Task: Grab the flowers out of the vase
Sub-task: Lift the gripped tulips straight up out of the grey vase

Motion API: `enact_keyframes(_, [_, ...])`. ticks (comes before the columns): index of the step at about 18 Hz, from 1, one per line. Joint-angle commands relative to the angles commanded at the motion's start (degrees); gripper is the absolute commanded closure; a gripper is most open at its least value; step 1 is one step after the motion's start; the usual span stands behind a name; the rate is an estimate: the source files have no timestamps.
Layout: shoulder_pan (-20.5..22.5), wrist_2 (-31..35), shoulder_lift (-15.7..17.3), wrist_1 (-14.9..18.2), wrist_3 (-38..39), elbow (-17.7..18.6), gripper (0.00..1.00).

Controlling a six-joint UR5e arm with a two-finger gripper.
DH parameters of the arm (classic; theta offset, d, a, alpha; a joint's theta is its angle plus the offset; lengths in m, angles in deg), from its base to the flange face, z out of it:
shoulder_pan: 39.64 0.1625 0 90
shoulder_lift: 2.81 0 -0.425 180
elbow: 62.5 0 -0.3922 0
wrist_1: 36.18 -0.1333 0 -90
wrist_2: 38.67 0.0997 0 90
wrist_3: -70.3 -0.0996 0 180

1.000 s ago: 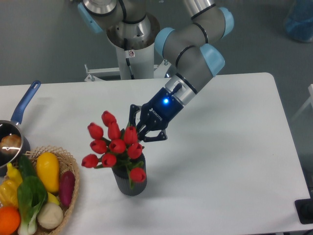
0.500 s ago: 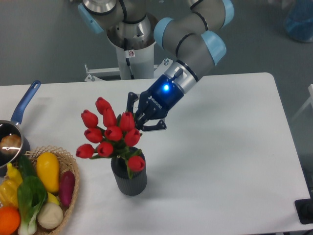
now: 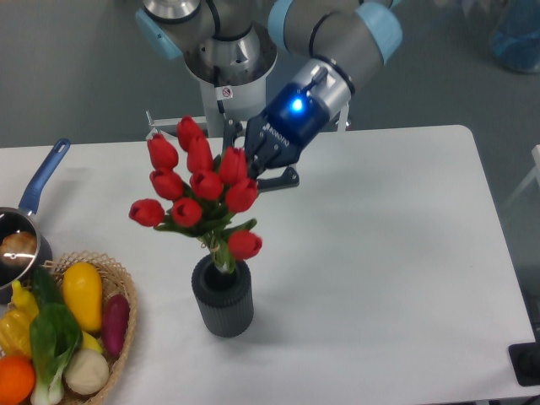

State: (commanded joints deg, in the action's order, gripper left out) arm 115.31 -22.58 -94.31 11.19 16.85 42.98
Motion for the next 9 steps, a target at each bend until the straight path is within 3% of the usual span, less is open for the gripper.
enact_keyframes(4, [0.4, -0.9, 1.8, 0.0, 2.2, -0.8, 1.0])
enact_keyframes(9, [4.2, -0.6, 3.4, 0.1, 2.2, -1.4, 1.0])
